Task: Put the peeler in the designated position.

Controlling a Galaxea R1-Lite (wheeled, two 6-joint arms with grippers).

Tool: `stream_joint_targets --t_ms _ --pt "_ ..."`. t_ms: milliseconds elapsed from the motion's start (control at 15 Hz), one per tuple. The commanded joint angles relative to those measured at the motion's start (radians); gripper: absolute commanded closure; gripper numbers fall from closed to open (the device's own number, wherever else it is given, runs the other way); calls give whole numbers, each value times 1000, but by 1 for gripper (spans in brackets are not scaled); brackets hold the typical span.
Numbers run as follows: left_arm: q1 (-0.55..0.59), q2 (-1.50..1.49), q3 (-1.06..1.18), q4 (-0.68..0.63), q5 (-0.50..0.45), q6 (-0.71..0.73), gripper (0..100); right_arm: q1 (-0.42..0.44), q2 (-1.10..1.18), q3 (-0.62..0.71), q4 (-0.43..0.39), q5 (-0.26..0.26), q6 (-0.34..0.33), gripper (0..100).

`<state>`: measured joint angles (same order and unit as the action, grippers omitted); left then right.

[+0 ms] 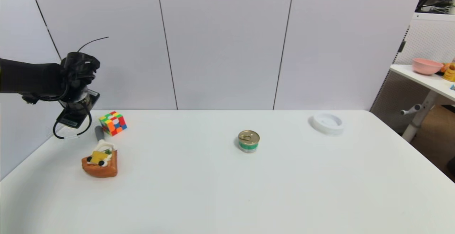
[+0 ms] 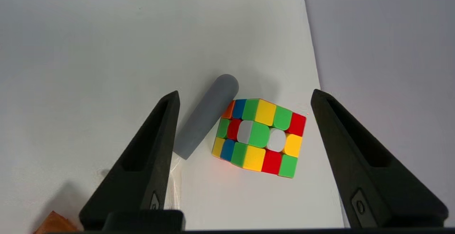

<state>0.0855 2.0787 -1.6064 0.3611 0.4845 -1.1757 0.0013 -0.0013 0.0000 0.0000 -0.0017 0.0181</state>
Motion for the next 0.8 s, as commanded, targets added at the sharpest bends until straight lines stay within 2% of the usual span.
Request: stream_joint_targets --t_ms 67,267,333,467,600,733,800 --pt "0 -126 -7 -1 0 168 0 0 1 2 0 0 0 0" --pt "-6 -259 26 2 -20 357 0 0 1 2 0 0 0 0" --pt "-7 -319 60 -1 -70 433 0 0 1 2 0 0 0 0" --pt "-7 -460 144 -2 -234 620 0 -1 1 2 0 0 0 0" --pt "-9 -589 238 2 -362 751 0 -1 1 2 0 0 0 0" --pt "-7 -738 375 2 -552 901 0 0 1 2 0 0 0 0" --pt "-7 -818 448 -1 -606 961 0 0 1 2 0 0 0 0"
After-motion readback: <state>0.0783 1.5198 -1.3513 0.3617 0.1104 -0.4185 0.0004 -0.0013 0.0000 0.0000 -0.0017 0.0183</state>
